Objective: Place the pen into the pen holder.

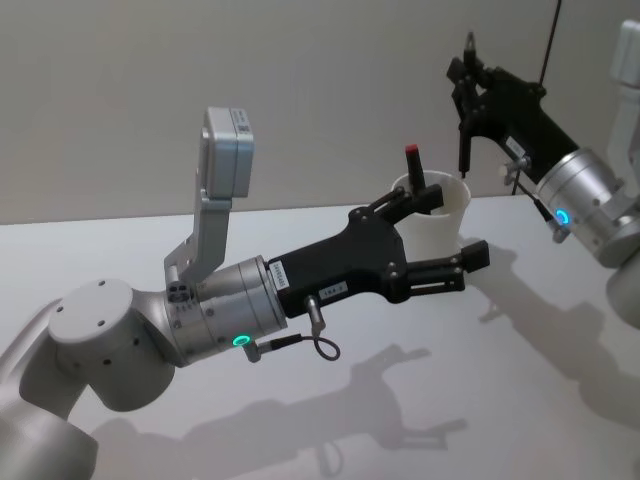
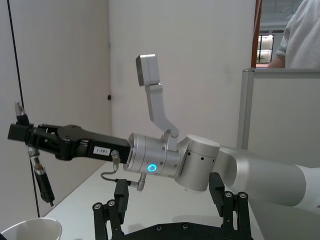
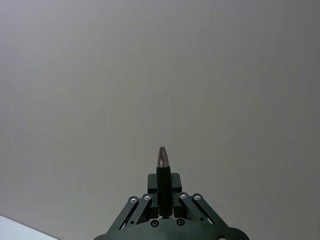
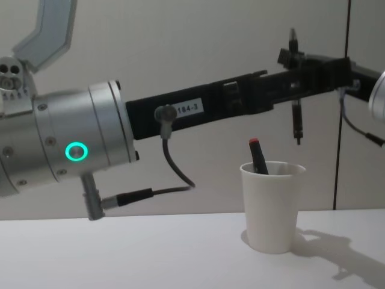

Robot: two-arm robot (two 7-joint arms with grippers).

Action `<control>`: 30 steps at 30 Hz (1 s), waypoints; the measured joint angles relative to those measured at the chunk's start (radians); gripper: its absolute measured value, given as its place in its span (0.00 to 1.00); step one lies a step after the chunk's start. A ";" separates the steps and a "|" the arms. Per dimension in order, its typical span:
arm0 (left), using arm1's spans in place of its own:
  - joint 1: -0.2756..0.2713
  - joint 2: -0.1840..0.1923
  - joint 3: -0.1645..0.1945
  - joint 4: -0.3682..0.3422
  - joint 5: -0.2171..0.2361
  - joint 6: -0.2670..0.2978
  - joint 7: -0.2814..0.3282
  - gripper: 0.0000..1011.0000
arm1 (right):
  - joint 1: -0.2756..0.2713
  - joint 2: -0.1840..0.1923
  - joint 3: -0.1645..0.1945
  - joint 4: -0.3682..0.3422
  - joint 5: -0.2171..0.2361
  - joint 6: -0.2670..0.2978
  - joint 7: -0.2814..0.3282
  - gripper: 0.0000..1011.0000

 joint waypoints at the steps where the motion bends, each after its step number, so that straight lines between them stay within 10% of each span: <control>1: 0.000 0.000 0.000 0.000 0.000 0.000 0.000 0.99 | 0.001 -0.001 -0.001 0.005 -0.002 -0.001 0.000 0.14; 30: 0.000 0.000 0.000 0.000 0.000 0.000 0.000 0.99 | 0.006 -0.045 -0.046 0.109 -0.032 -0.005 -0.034 0.21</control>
